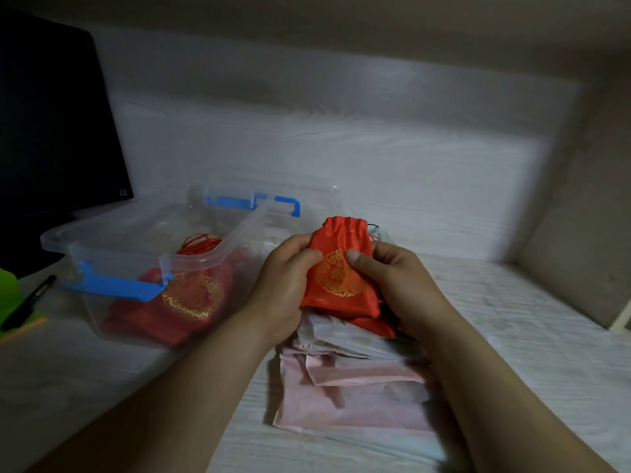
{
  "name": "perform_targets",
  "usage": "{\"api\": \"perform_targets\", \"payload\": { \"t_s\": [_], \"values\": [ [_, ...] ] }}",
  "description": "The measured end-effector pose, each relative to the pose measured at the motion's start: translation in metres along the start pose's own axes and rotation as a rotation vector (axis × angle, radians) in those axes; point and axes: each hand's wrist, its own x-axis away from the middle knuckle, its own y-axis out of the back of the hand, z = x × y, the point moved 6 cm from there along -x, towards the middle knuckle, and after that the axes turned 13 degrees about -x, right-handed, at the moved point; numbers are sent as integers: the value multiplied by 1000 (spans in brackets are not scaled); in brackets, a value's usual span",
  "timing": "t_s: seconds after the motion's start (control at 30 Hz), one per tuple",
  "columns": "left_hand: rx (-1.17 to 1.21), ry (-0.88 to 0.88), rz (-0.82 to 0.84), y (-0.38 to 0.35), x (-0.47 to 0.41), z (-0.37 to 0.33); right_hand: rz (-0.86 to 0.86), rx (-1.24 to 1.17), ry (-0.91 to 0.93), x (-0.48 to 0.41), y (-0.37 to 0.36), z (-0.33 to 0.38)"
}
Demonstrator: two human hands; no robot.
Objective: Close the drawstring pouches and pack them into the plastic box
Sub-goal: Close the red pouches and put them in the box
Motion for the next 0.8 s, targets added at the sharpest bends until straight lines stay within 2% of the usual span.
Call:
{"api": "perform_targets", "payload": {
  "t_s": [0.1,0.23,0.4,0.5,0.67,0.8],
  "values": [
    [89,93,57,-2,1,3,40,-30,-33,-1,0,-6],
    [40,63,27,4,0,4,130,-122,-132,0,-3,-11],
    [-44,57,66,2,2,6,0,-192,-133,-4,7,-14],
    [21,73,69,0,2,5,-70,-240,-87,-6,9,-14],
    [77,112,0,4,0,6,-76,-222,-74,-6,6,-13],
    [119,150,-23,5,-1,11,-118,-386,-149,-11,13,-15]
  ]
}}
